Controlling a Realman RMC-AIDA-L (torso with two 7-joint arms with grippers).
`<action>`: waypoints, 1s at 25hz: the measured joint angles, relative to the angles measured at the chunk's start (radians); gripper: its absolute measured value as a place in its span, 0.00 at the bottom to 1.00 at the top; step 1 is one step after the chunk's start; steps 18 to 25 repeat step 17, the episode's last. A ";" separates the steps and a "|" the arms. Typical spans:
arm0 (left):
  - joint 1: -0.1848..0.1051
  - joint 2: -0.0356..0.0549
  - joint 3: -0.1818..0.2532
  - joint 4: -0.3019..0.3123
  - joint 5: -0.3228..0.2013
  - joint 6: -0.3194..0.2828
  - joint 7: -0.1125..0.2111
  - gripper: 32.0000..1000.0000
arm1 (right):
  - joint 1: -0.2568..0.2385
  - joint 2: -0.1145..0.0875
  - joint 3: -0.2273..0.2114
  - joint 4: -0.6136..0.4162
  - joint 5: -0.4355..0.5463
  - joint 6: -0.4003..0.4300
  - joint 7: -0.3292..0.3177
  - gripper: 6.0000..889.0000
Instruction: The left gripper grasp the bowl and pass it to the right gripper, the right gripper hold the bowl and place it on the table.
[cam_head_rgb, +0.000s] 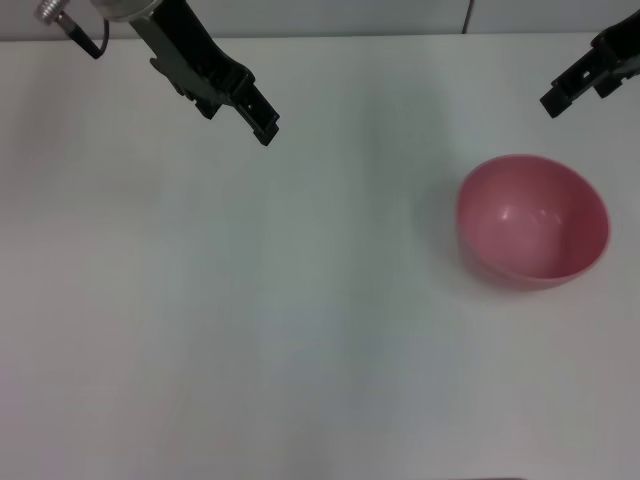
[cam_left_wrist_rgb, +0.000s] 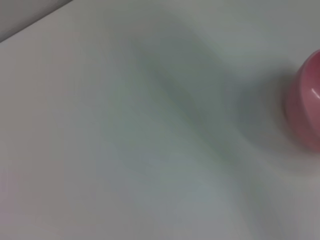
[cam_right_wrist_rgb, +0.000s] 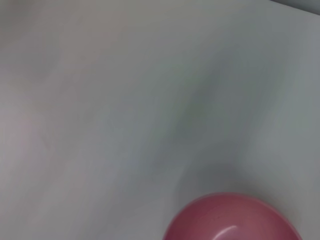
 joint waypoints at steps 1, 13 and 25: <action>0.000 0.0000 0.000 0.000 0.000 0.000 0.000 0.88 | 0.000 0.000 0.000 0.000 -0.001 0.000 0.000 0.97; -0.003 -0.0008 0.000 -0.001 0.000 -0.001 0.003 0.88 | 0.003 0.000 -0.002 0.001 -0.008 -0.002 0.001 0.97; -0.003 -0.0020 0.000 -0.001 0.000 -0.001 0.004 0.88 | 0.003 0.000 -0.002 0.001 -0.009 -0.004 0.002 0.97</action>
